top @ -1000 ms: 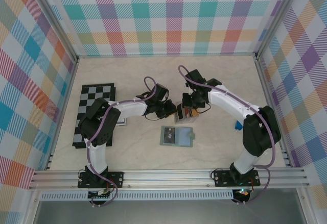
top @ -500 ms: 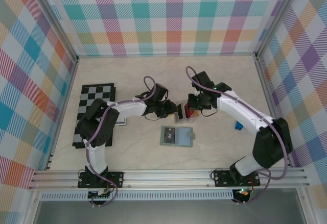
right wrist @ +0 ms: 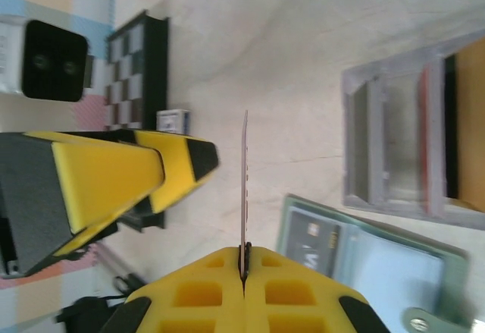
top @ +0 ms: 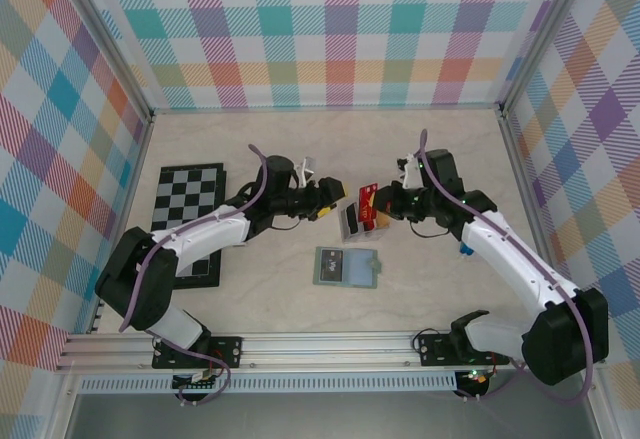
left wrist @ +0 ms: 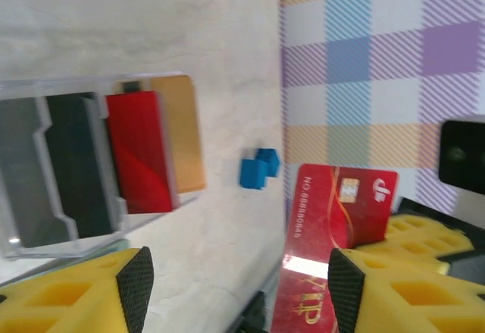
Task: Put the credit cards into the card holder
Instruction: Pick up the credit card from the card slot, then touch the card holder at the bottom-center of the table.
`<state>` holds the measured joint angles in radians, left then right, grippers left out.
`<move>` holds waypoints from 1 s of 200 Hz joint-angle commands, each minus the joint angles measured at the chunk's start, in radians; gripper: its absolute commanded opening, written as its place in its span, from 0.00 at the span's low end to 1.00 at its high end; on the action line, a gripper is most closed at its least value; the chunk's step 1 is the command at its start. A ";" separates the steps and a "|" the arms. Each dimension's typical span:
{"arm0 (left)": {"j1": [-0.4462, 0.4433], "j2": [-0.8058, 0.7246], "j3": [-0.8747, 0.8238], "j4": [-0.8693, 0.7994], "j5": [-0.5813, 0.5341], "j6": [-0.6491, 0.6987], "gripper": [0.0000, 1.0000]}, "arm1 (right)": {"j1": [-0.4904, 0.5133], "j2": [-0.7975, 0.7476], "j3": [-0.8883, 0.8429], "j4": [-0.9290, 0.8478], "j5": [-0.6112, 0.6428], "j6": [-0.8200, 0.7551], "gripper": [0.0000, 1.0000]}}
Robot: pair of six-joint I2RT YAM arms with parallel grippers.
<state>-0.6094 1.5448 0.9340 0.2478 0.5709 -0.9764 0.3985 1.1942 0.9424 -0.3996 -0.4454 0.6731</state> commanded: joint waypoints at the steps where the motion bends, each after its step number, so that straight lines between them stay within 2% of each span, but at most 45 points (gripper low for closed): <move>1: 0.007 0.006 -0.004 0.218 0.153 -0.071 0.64 | -0.027 -0.015 -0.024 0.165 -0.194 0.080 0.03; 61: 0.005 0.012 0.002 0.287 0.229 -0.085 0.44 | -0.039 0.011 -0.047 0.335 -0.324 0.162 0.04; 83: 0.005 -0.004 -0.009 0.291 0.231 -0.082 0.32 | -0.042 0.019 -0.042 0.310 -0.304 0.159 0.04; 117: 0.006 -0.046 -0.030 0.251 0.209 -0.051 0.04 | -0.047 0.029 -0.043 0.215 -0.253 0.120 0.08; 129: 0.006 -0.061 -0.034 0.182 0.192 -0.015 0.00 | -0.047 0.023 -0.044 0.147 -0.208 0.089 0.16; 154: 0.003 -0.096 -0.057 -0.045 0.106 0.103 0.00 | -0.045 0.019 -0.050 -0.083 -0.019 -0.007 0.42; 176: -0.014 -0.107 -0.125 -0.126 0.028 0.148 0.00 | -0.024 0.031 -0.110 -0.178 0.092 -0.055 0.55; 200: -0.047 -0.100 -0.228 -0.103 -0.048 0.146 0.00 | 0.036 0.059 -0.171 -0.203 0.190 -0.053 0.60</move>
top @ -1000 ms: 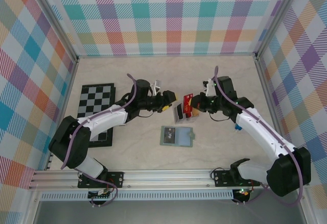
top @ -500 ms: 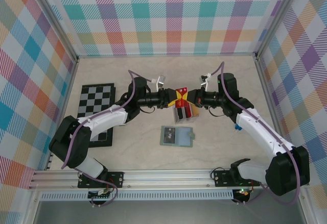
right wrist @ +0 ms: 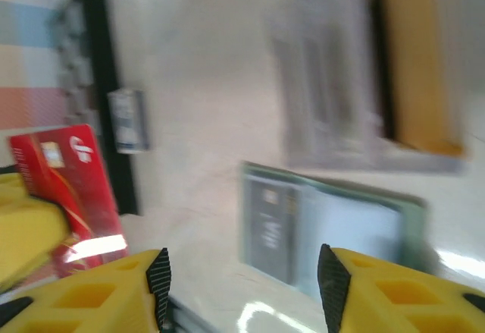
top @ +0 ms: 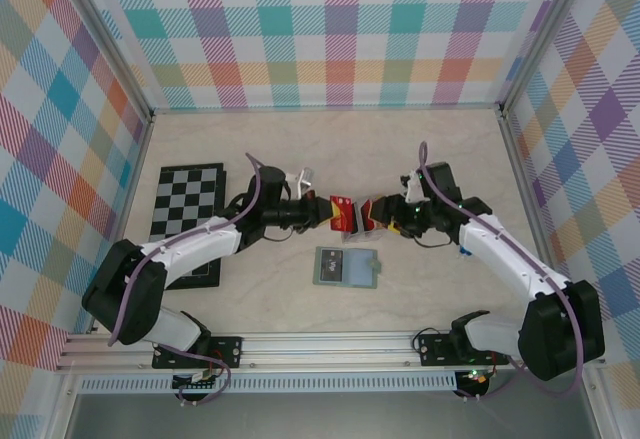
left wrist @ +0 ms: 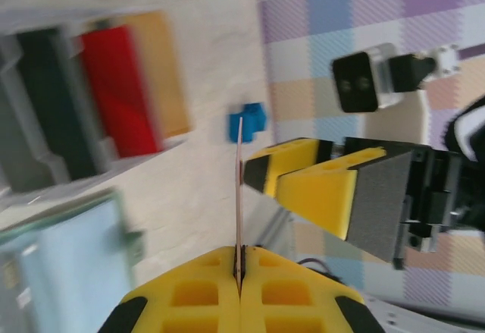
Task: Put the credit cards into the card holder
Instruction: Touch the card holder at the bottom-center of the table.
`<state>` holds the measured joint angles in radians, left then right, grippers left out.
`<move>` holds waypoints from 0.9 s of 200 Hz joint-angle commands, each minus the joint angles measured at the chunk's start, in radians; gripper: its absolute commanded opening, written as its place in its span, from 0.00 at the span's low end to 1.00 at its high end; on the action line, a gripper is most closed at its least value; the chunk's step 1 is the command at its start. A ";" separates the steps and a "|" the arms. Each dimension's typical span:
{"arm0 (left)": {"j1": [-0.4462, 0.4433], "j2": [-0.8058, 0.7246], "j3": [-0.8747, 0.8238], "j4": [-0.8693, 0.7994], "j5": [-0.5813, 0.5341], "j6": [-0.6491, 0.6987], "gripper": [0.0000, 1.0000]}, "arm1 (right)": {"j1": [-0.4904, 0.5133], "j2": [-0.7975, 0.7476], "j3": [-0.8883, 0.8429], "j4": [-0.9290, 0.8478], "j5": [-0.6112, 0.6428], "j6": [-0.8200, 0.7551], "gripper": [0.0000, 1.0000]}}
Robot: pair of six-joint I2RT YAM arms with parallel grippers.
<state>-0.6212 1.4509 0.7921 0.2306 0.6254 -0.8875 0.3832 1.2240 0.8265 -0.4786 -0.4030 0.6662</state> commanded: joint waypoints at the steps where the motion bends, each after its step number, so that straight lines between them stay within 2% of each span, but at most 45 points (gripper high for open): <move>1: -0.036 -0.006 -0.090 -0.084 -0.106 0.057 0.00 | 0.054 0.031 -0.057 -0.124 0.149 -0.046 0.60; 49: -0.111 0.082 -0.158 0.010 -0.151 0.066 0.00 | 0.105 0.114 -0.123 -0.013 0.127 -0.010 0.65; 78: -0.131 0.144 -0.181 0.136 -0.129 0.021 0.00 | 0.120 0.162 -0.117 0.002 0.140 -0.011 0.65; 152: -0.185 0.284 -0.178 0.261 -0.127 -0.009 0.01 | 0.120 0.255 -0.133 0.072 0.119 -0.010 0.59; 180: -0.200 0.312 -0.203 0.262 -0.185 -0.025 0.00 | 0.121 0.274 -0.147 0.093 0.107 -0.008 0.54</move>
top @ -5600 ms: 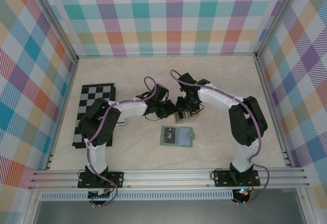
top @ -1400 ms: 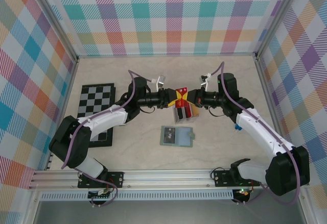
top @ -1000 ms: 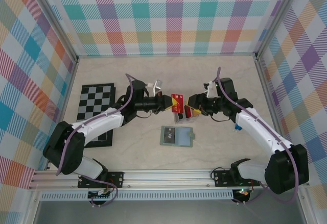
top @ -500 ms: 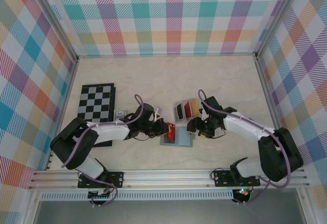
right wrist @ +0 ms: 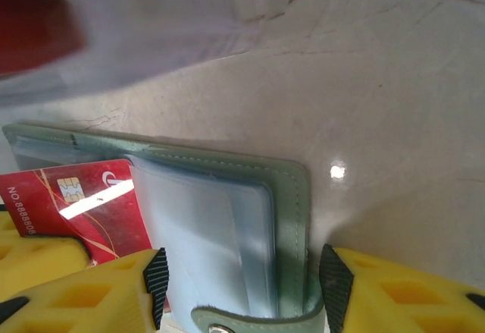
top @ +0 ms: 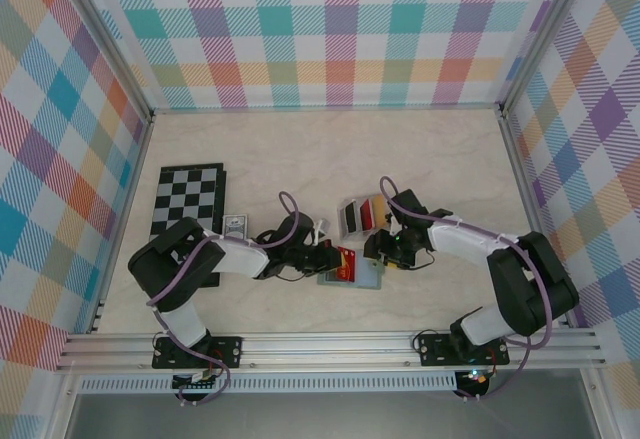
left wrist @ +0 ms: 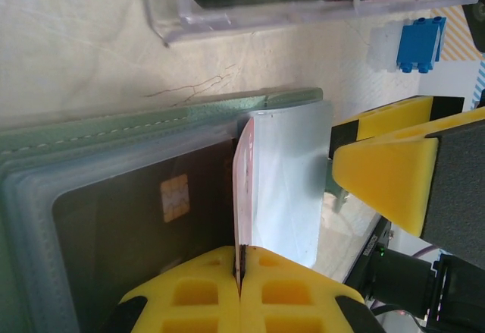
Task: Put the credit cards into the card holder
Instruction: Touch the card holder at the bottom-center of the table, then insert the credit card into the card slot.
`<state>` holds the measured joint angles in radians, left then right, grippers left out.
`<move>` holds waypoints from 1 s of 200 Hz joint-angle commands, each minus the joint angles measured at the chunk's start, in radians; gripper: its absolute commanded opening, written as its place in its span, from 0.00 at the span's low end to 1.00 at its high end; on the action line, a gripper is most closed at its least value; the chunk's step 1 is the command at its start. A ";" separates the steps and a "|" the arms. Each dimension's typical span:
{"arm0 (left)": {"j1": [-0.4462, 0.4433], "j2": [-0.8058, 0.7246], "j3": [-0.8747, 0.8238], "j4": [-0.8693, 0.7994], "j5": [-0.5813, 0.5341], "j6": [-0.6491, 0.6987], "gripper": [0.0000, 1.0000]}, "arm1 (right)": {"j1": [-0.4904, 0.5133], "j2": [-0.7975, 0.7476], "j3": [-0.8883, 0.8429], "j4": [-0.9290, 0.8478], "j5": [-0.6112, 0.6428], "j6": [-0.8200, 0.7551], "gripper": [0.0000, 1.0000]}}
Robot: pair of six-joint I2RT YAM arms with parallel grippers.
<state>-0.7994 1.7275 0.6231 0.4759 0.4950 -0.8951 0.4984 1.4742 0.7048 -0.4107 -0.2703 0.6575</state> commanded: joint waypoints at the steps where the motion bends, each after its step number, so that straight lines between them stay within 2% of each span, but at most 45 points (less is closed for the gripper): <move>1: -0.022 0.037 -0.034 0.018 -0.055 -0.018 0.01 | 0.006 0.024 -0.025 0.025 -0.026 0.001 0.54; 47: -0.043 0.055 -0.024 0.060 -0.038 -0.026 0.02 | 0.008 0.031 -0.046 0.027 -0.011 0.015 0.47; 120: -0.050 0.083 -0.015 0.159 -0.005 -0.097 0.04 | 0.008 0.022 -0.050 0.029 -0.004 0.026 0.46; 180: -0.061 0.082 0.015 0.010 0.041 -0.059 0.05 | 0.007 -0.004 -0.060 0.010 0.023 0.029 0.47; 200: -0.063 0.054 0.006 -0.037 0.017 -0.065 0.07 | 0.009 -0.011 -0.063 0.007 0.022 0.028 0.47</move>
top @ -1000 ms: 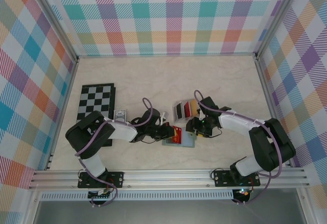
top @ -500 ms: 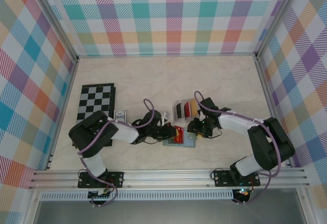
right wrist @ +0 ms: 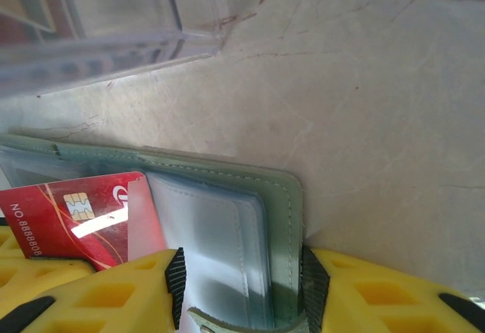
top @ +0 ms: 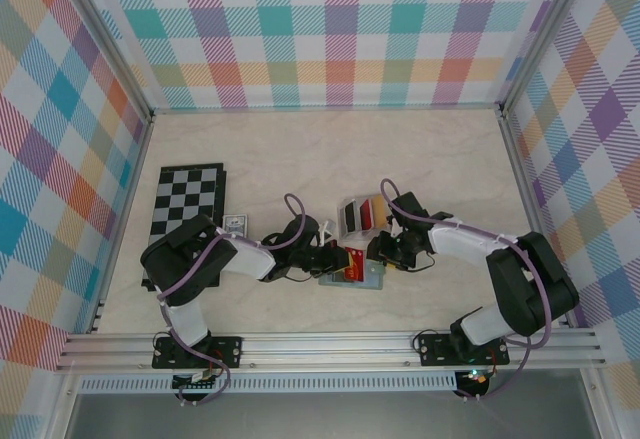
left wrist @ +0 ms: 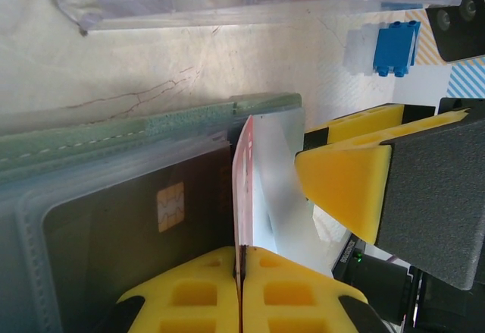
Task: Put the credit cards into the card holder
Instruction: Insert the credit card into the card slot.
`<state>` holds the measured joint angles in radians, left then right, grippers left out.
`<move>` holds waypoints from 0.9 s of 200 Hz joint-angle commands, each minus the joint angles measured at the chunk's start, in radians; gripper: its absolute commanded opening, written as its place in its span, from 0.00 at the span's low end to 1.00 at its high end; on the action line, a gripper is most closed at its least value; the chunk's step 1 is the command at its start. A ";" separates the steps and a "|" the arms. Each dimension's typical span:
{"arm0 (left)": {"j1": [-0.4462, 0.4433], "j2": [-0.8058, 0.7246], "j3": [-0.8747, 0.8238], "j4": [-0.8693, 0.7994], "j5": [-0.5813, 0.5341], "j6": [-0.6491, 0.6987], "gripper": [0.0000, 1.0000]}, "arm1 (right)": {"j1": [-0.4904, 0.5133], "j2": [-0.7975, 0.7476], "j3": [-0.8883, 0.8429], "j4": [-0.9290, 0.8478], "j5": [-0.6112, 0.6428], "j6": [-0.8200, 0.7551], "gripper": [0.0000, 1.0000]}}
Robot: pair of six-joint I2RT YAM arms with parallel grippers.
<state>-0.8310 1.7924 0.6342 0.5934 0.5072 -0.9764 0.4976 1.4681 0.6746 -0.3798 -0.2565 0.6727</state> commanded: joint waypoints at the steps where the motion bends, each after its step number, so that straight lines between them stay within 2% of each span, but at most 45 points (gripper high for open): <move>1: -0.031 -0.011 -0.003 -0.160 0.003 0.017 0.07 | 0.009 -0.005 -0.033 -0.024 0.008 0.013 0.47; 34: -0.032 -0.042 0.019 -0.283 -0.073 -0.020 0.06 | 0.009 -0.006 -0.036 -0.030 0.017 0.014 0.47; 69: -0.031 -0.026 0.043 -0.271 -0.019 -0.049 0.06 | 0.010 -0.003 -0.046 -0.015 0.011 0.018 0.47; 108: -0.033 -0.004 0.056 -0.202 -0.042 -0.071 0.08 | 0.010 0.002 -0.045 -0.004 0.001 0.021 0.47; 139: -0.036 0.037 0.089 -0.175 -0.019 -0.079 0.09 | 0.010 -0.005 -0.050 -0.004 0.006 0.025 0.47; 160: -0.037 0.039 0.112 -0.232 -0.013 -0.047 0.13 | 0.011 -0.012 -0.053 -0.008 0.009 0.027 0.46; 180: -0.038 -0.006 0.108 -0.330 -0.050 0.007 0.22 | 0.012 -0.028 -0.053 -0.024 0.035 0.031 0.47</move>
<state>-0.8501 1.8042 0.7380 0.4210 0.5030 -1.0218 0.4984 1.4490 0.6533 -0.3550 -0.2516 0.6868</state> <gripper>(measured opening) 0.172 0.466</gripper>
